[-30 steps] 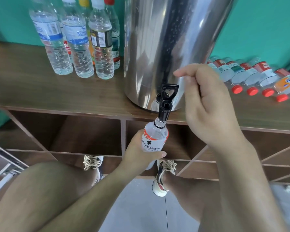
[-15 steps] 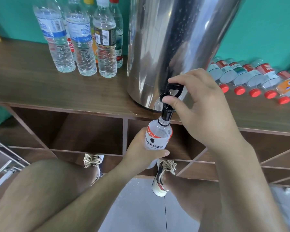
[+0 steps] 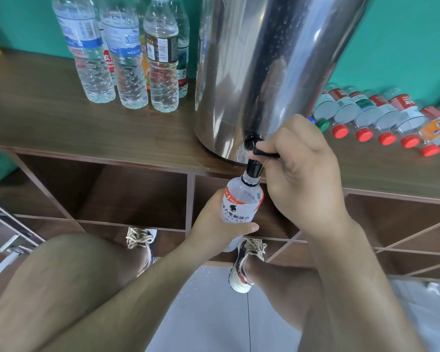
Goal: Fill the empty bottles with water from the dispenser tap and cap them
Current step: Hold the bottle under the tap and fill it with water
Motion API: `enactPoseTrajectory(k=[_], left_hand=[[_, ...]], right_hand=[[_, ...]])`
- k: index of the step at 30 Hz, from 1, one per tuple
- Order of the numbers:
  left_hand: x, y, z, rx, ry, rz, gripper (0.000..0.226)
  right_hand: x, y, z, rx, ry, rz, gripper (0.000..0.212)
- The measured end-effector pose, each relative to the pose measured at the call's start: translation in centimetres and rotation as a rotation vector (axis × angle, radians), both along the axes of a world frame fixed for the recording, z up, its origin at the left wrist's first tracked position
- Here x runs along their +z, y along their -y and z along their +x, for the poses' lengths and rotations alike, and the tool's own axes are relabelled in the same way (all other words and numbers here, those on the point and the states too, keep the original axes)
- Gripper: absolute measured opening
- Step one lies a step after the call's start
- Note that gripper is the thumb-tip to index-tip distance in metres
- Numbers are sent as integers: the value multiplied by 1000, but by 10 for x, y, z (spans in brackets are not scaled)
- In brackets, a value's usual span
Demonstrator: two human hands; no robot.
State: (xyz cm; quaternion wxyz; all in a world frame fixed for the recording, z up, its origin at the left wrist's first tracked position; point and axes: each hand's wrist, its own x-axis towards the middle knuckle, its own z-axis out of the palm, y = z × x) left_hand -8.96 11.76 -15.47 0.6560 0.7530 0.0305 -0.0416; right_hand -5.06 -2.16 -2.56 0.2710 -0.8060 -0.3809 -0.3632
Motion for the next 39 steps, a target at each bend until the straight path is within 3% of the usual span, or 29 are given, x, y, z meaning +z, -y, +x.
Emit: enactPoseTrajectory(k=[15,21,32,35,37,39], left_hand=[[0,2,0,1,25,-60,67],[2,3,-1,-9,50,-28,62],[-3,2,0,3,6,-32,69],[-2,2,1,-5,-14,-33,66],[-2,2,1,-7,-22,-32,66],[-2,2,1,-12,-26,-24,65]], right_hand=[[-22,9,-4,16,-42,-36,17],[-21,4,-10,12,-151,80,39],[-26,9,-9,-6,-32,348,33],[-24,16,-5,-51,-183,485,49],[-21,16,-4,-143,-423,592,58],[-19,18,0,-215,-703,707,54]])
